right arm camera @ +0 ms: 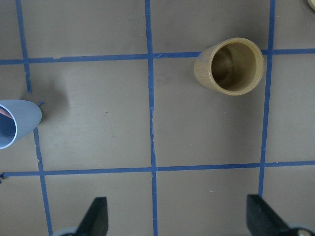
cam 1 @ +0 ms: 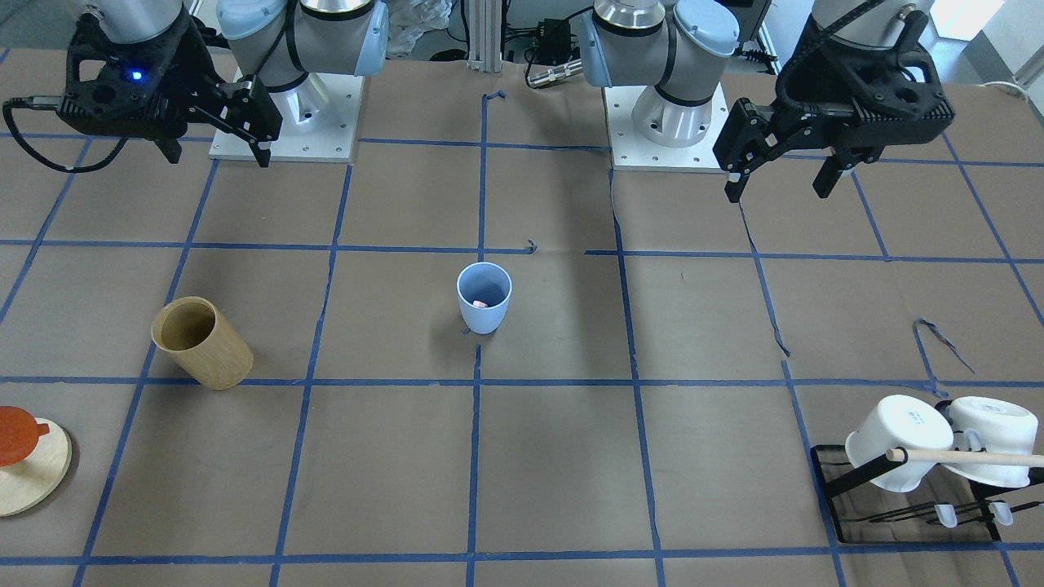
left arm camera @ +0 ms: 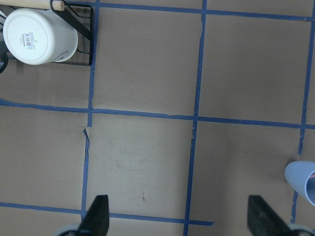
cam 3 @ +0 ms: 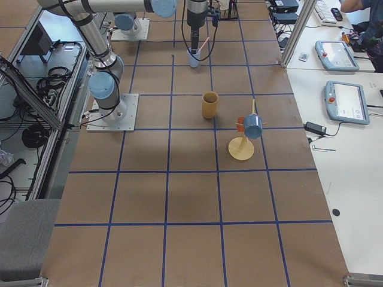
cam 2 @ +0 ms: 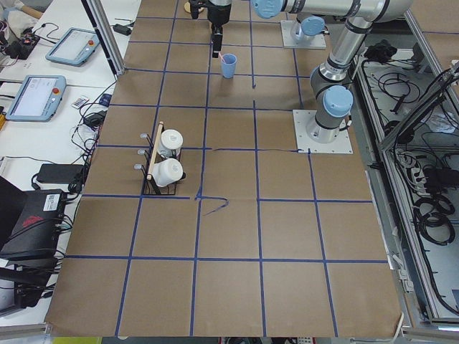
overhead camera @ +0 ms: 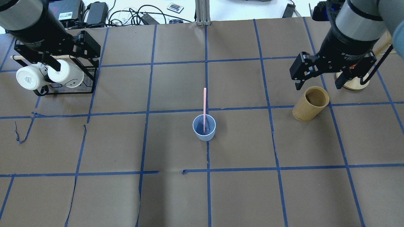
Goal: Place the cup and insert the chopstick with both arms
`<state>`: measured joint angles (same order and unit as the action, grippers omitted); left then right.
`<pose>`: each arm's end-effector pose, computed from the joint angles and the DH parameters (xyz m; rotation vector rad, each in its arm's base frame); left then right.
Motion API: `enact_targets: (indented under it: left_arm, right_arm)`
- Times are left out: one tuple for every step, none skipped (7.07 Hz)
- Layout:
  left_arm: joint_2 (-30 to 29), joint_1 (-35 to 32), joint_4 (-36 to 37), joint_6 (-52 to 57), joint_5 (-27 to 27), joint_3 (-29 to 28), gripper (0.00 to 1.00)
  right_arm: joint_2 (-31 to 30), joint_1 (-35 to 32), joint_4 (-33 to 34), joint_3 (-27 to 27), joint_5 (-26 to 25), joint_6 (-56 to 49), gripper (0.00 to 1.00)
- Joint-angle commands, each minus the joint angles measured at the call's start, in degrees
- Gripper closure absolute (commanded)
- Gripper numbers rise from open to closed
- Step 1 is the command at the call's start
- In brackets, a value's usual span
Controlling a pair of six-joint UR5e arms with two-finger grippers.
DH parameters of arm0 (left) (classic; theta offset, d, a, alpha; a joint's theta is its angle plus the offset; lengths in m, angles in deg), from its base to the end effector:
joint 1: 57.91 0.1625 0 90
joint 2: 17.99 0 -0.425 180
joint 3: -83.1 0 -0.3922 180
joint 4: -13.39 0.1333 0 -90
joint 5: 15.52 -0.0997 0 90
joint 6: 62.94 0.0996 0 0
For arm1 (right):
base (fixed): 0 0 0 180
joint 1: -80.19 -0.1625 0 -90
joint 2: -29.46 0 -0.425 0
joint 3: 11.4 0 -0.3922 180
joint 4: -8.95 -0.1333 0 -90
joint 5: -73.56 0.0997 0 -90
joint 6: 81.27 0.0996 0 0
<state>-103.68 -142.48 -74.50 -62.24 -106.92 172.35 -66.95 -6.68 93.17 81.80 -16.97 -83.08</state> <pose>-0.0858 -0.4804 0.5345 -0.1305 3.1019 -0.1922 0.1082 -0.4458 0.5028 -0.0358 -3.1333 -0.0708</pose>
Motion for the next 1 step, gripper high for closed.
enact_targets:
  left_arm:
    - [0.00,0.01,0.09,0.01,0.00,0.05,0.00]
  right_arm:
    - [0.00,-0.06,0.07,0.05,0.26,-0.21,0.00]
